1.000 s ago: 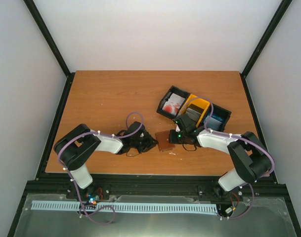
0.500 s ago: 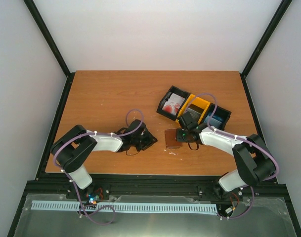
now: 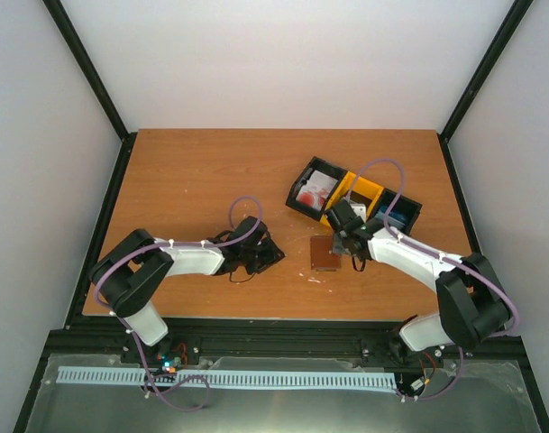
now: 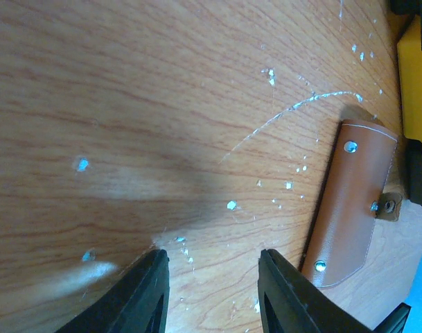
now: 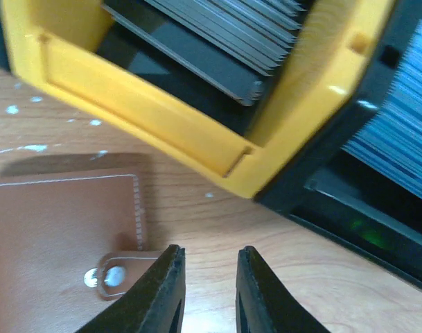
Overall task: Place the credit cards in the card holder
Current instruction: Open the card holder at the center of the board.
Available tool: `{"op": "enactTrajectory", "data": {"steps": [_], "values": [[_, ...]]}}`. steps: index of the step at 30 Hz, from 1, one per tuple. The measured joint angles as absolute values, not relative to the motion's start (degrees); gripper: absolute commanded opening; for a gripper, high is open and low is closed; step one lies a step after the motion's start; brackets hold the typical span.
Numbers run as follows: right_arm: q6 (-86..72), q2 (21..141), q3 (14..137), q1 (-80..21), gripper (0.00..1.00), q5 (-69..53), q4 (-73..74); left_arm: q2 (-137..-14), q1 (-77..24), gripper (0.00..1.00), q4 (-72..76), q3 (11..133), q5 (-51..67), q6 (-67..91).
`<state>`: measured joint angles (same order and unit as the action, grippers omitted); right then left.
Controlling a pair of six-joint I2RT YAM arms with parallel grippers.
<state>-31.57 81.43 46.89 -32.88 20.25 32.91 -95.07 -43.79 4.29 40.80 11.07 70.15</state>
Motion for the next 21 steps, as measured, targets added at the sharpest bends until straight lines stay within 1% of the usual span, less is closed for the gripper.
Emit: {"op": "enactTrajectory", "data": {"steps": [2, 3, 6, 8, 10, 13, 18, 21], "values": [[-32.25, 81.36, 47.18, -32.93, 0.21, 22.70, 34.22, -95.00, -43.79, 0.38, 4.21, 40.80, 10.96, 69.95], [-32.53, 81.41, 47.18, -32.93, 0.24, 23.62, 34.96, -94.96, -43.79, 0.38, 4.10, 40.80, 10.87, 69.87], [-31.77, 81.28, 46.96, -32.93, 0.42, 23.09, 35.38, -94.65, -43.77, 0.40, 3.68, 40.80, 10.61, 69.58], [-29.89, 80.34, 46.09, -32.95, 0.47, 19.51, 33.52, -94.35, -43.77, 0.40, 3.14, 40.80, 10.26, 69.36], [-28.75, 79.61, 45.82, -33.12, 0.48, 15.62, 32.18, -94.11, -43.77, 0.40, 2.74, 40.80, 9.96, 69.17], [-27.99, 81.19, 46.68, -33.95, 0.48, 13.19, 31.03, -93.95, -43.77, 0.40, 2.42, 40.77, 9.52, 68.95], [-27.81, 88.18, 48.90, -35.97, 0.48, 13.65, 30.87, -93.95, -43.77, 0.40, 2.46, 40.71, 9.45, 68.79], [-28.14, 90.50, 49.54, -37.17, 0.44, 15.70, 31.66, -93.93, -43.77, 0.40, 2.57, 40.60, 9.47, 68.77]]}}
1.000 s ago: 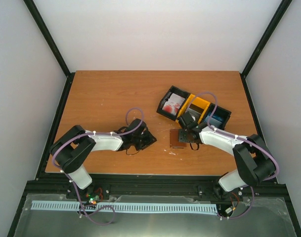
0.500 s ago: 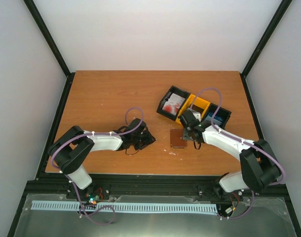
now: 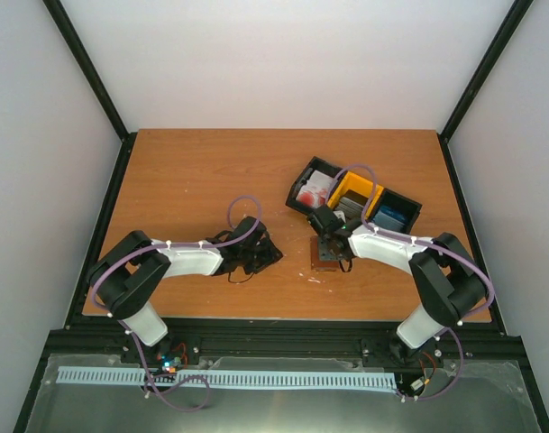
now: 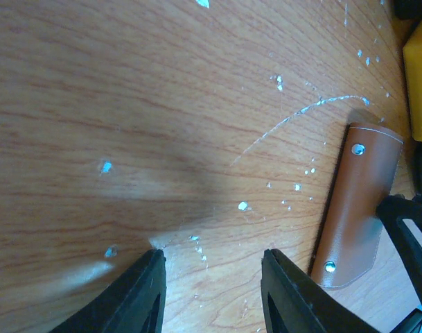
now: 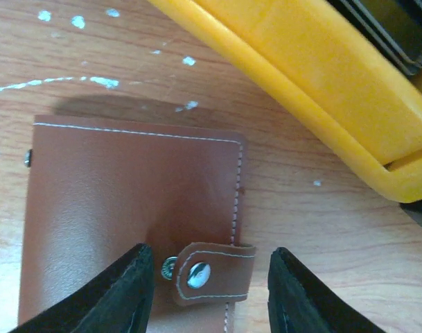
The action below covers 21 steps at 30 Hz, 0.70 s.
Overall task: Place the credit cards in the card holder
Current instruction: Open the card holder at the center of the board.
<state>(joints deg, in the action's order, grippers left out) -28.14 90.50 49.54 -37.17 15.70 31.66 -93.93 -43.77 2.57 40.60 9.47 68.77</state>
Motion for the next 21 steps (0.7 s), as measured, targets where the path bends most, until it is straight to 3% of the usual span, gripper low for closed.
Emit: {"op": "enactTrajectory", "data": {"steps": [9, 18, 21], "values": [[-31.99, 90.89, 50.33, -37.91, 0.26, 24.88, 35.40, -93.91, -43.77, 0.40, 2.85, 40.45, 9.52, 68.47], [-32.40, 90.87, 49.50, -37.91, 0.26, 24.60, 35.07, -93.86, -43.77, 0.40, 3.03, 40.34, 9.52, 68.42], [-32.18, 90.87, 48.25, -37.60, 0.20, 22.31, 33.41, -93.73, -43.77, 0.41, 3.14, 40.23, 9.50, 68.38]]}}
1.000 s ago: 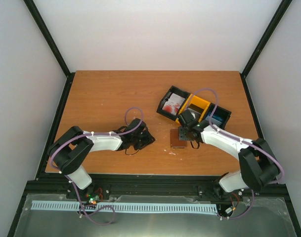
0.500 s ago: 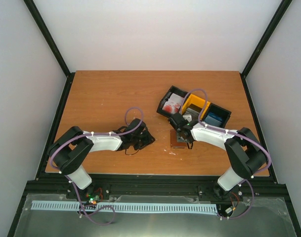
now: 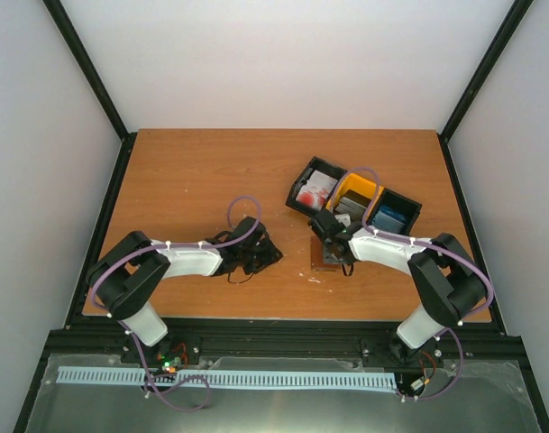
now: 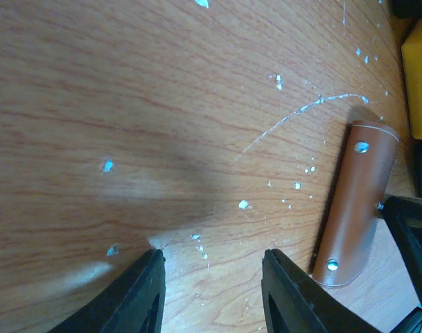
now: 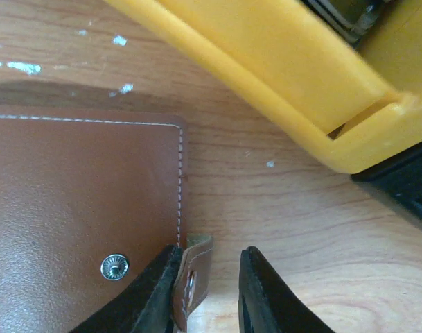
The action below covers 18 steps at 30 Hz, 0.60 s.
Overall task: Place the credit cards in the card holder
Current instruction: Open the card holder at the center of the board.
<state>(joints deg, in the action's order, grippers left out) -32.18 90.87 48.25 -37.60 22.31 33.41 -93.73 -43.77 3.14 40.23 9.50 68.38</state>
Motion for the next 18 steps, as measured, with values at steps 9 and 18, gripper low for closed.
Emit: {"op": "enactTrajectory", "data": {"steps": [9, 18], "values": [[-31.70, 88.18, 44.77, -36.25, 0.03, 17.67, 30.06, -93.23, -43.77, 0.41, 2.96, 39.83, 9.41, 67.96], [-29.67, 76.73, 44.80, -35.99, 0.03, 11.42, 28.27, -89.49, -43.77, 0.66, 3.51, 36.93, 9.32, 66.32]]}}
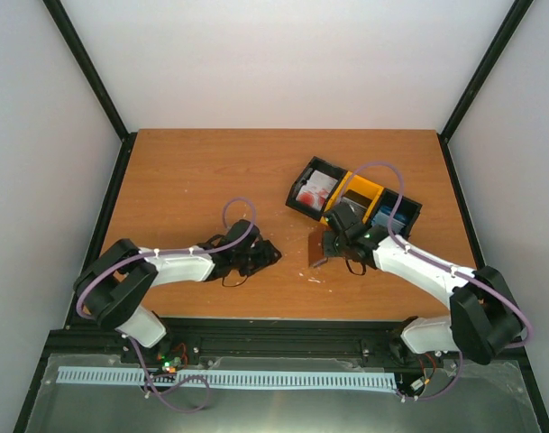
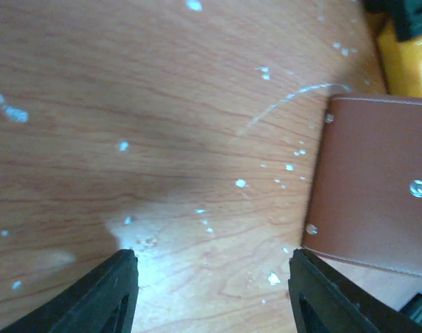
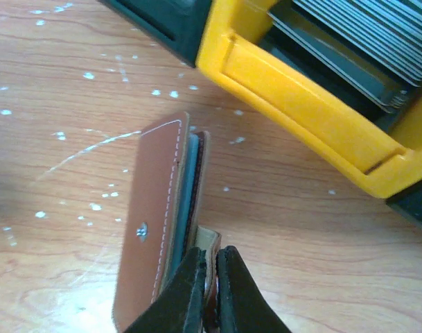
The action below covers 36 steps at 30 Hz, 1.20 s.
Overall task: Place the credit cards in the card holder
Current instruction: Open the card holder at the center of the board.
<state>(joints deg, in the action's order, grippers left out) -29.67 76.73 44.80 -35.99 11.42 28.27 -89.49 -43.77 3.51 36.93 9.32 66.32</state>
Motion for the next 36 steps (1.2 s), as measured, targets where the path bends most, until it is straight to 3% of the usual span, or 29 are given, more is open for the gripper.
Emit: {"op": "enactTrajectory", "data": {"steps": [3, 22, 28, 32, 36], "values": [[-29.34, 75.75, 45.56, -35.97, 0.03, 8.38, 28.23, -87.50, -43.75, 0.72, 4.84, 36.32, 10.41, 64.40], [-28.80, 75.79, 45.56, -35.97, 0.03, -5.89, 22.85, -89.52, -43.00, 0.85, 11.18, 43.57, 20.27, 54.41], [-28.82, 74.98, 45.28, -35.92, 0.03, -7.14, 21.67, -92.31, -43.00, 0.81, 7.57, 46.68, 20.84, 51.09], [-28.84, 75.00, 45.19, -35.92, 0.03, -7.31, 21.39, -93.91, -43.00, 0.68, 4.97, 47.77, 20.38, 49.71], [-28.84, 75.16, 45.19, -35.90, 0.03, -6.28, 21.52, -94.02, -43.00, 0.65, 2.76, 47.83, 18.68, 48.75]]}}
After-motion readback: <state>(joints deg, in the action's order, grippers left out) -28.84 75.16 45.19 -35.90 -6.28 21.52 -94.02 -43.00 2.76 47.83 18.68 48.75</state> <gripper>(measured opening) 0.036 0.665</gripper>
